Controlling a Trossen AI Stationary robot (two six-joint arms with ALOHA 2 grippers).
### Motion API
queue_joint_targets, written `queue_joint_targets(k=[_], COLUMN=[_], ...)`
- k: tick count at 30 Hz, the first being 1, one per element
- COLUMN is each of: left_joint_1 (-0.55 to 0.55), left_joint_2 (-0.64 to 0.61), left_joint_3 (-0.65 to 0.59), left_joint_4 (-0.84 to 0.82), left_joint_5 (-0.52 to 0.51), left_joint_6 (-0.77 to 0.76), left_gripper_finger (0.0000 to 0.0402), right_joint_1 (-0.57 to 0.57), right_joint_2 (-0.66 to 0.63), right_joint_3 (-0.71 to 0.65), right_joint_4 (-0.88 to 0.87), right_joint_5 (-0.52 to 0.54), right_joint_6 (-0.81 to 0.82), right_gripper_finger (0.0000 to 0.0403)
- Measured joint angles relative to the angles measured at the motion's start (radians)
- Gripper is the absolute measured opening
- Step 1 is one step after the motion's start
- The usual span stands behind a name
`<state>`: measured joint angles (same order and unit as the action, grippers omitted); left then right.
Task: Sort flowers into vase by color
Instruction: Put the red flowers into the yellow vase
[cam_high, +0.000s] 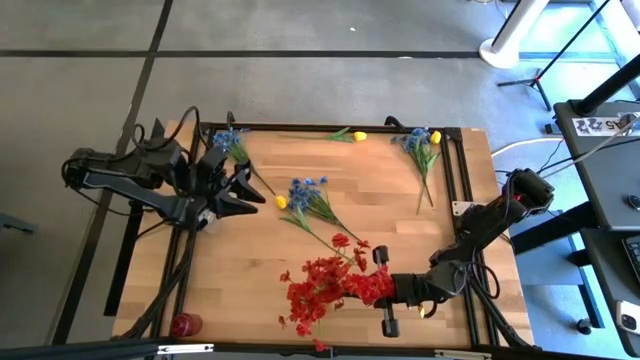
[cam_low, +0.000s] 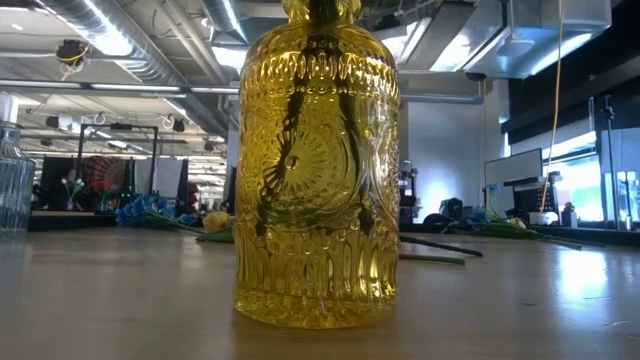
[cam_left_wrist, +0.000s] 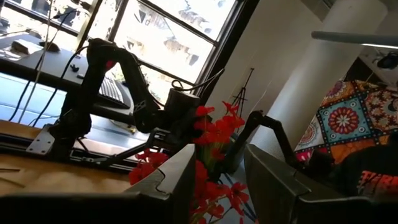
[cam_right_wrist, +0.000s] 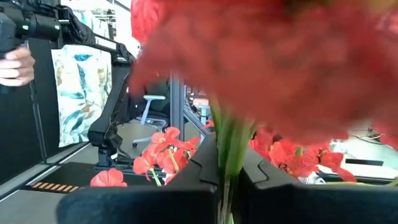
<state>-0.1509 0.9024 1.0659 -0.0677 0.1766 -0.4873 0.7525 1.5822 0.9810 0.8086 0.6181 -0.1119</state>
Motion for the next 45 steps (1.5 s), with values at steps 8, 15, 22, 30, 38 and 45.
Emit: queue_joint_targets(k=[8,15,22,30,38,45], left_joint_1=[0.000,0.000,-0.001,-0.019,-0.056,-0.092], left_joint_2=[0.000,0.000,0.000,0.000,0.000,0.000], left_joint_3=[0.000,0.000,0.000,0.000,0.000,-0.001], left_joint_4=[0.007,0.009,0.009,-0.007,-0.093,-0.212], left_joint_5=[-0.068,-0.088,-0.084,-0.043,-0.084,-0.226], left_joint_6=[-0.030,-0.029,-0.137,-0.139,-0.138,-0.131], left_gripper_finger=[0.0132,0.0132,0.0132,0.0132,0.0132,0.0132], right_joint_1=[0.000,-0.022,-0.035,-0.061,-0.109,-0.111], right_joint_2=[0.000,0.030,0.038,0.038,0.038,-0.009], right_joint_3=[0.000,-0.002,0.001,0.000,0.000,0.073], right_joint_4=[0.073,0.044,-0.041,-0.261,-0.481,-0.578], right_joint_5=[0.018,-0.028,-0.064,-0.091,-0.105,-0.094], right_joint_6=[-0.075,-0.048,-0.043,-0.007,0.154,0.165], right_gripper_finger=[0.0006,0.0010,0.0007,0.0012,0.0045,0.0145])
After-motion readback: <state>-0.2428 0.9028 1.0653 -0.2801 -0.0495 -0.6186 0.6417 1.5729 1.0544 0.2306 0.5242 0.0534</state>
